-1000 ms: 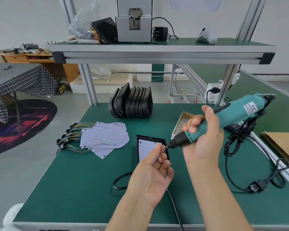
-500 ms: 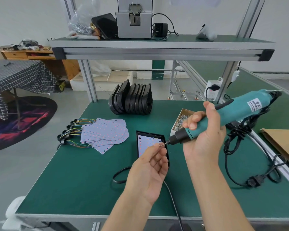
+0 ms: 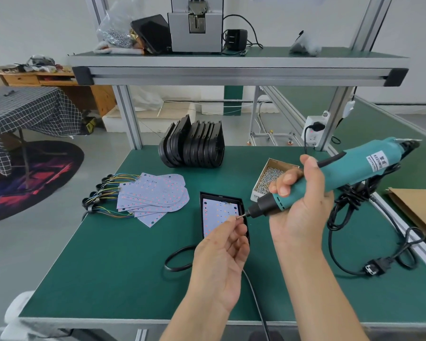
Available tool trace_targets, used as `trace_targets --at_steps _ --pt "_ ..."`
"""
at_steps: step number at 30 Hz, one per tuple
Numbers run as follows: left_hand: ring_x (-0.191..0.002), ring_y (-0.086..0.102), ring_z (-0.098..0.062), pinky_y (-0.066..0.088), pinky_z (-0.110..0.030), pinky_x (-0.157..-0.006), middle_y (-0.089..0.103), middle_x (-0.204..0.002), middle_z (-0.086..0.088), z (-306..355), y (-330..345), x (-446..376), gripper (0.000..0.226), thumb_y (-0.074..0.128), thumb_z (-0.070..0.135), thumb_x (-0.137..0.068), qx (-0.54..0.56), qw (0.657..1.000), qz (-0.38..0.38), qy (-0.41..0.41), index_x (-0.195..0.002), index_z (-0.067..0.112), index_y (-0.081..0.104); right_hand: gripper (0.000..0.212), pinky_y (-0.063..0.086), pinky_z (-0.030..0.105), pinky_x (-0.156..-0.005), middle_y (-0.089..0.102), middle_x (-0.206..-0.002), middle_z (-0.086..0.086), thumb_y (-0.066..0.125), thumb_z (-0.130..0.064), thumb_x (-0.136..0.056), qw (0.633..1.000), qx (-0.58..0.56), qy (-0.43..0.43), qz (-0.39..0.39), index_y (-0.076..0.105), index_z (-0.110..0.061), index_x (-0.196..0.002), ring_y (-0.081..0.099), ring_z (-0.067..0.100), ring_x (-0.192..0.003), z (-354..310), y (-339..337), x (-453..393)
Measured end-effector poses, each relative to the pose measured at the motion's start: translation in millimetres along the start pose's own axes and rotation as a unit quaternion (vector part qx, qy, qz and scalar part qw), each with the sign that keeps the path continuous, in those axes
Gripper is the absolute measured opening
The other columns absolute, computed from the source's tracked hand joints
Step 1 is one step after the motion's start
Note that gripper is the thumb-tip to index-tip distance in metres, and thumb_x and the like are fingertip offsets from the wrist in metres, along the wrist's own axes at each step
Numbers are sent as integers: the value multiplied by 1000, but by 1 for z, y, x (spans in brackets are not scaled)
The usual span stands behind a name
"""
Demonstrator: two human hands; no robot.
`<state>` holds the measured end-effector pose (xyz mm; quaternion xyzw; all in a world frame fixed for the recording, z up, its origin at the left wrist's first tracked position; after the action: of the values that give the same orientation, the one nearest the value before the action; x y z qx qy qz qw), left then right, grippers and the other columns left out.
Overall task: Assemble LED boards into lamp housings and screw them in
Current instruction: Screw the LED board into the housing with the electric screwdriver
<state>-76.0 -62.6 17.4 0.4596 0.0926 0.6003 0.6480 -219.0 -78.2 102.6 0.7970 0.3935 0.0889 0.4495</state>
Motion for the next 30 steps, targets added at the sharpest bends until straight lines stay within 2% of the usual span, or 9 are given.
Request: trace_targets --at_steps 3,7,11,13,16,18,21,24,30 --pt "-61 61 -14 56 -21 -56 69 -80 -9 0 -1 -2 15 70 14 -94 -33 999 -5 31 -92 2 78 10 41 28 -55 51 -59 0 63 -18 -98 1000 3 1 5 62 -19 -88 40 15 -49 -1 -2 0" --pt "-61 57 -15 53 -21 -57 67 -78 -9 6 -4 -9 23 68 13 -97 -113 989 -7 100 -79 7 79 7 43 27 -56 52 -62 0 65 -23 -96 999 14 29 -1 63 -18 -93 44 14 -50 2 -4 -3" --pt "-62 56 -15 53 -22 -60 67 -76 -8 7 -3 -8 27 67 15 -98 -167 976 -29 135 -76 11 80 32 47 27 -61 54 -70 3 56 -43 -98 997 -12 71 -21 64 -14 -112 48 16 -57 4 -7 -6" --pt "-62 56 -15 53 -22 -61 66 -76 -7 5 -2 -8 28 66 15 -98 -157 978 -42 128 -74 12 80 37 54 31 -70 64 -77 7 57 -45 -97 997 -20 73 -17 67 -12 -112 61 21 -66 3 -10 -6" --pt "-61 55 -16 52 -23 -59 64 -75 -7 0 -2 -7 27 65 14 -98 -141 982 -50 118 -75 11 78 29 59 37 -82 74 -97 10 58 -39 -96 999 12 40 -10 68 -12 -101 75 28 -90 -3 -9 -5" --pt "-60 55 -16 52 -23 -58 64 -75 -8 -3 -3 -7 26 65 14 -99 -143 982 -43 120 -76 9 76 18 58 33 -73 74 -100 8 59 -32 -96 999 27 21 -18 65 -15 -93 74 23 -77 -7 -6 -4" --pt "-60 54 -16 52 -24 -59 65 -77 -8 -3 -4 -8 31 63 13 -100 -144 981 -26 130 -70 12 72 8 46 25 -56 70 -86 8 55 -22 -96 998 26 18 -51 60 -17 -94 51 16 -48 -9 -3 -2" --pt "-60 54 -16 52 -23 -59 63 -75 -8 -3 -4 -9 25 65 14 -99 -149 979 -18 138 -76 8 73 8 42 24 -53 56 -62 3 50 -18 -97 998 11 30 -55 57 -15 -99 41 15 -45 -7 -5 -3" --pt "-60 54 -16 52 -23 -59 64 -76 -10 -5 -5 -15 25 65 15 -99 -149 980 -15 128 -77 7 74 10 36 27 -51 47 -58 -2 51 -20 -101 999 -12 52 -6 58 -15 -95 37 14 -46 3 -16 -12"
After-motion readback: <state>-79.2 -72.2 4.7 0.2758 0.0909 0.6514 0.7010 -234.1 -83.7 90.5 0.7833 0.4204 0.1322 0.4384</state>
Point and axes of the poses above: each hand's wrist, its own x-axis away from the middle knuckle, its own y-axis out of the palm, z = x × y, the point moved 6 cm from there along -x, towards the middle knuckle
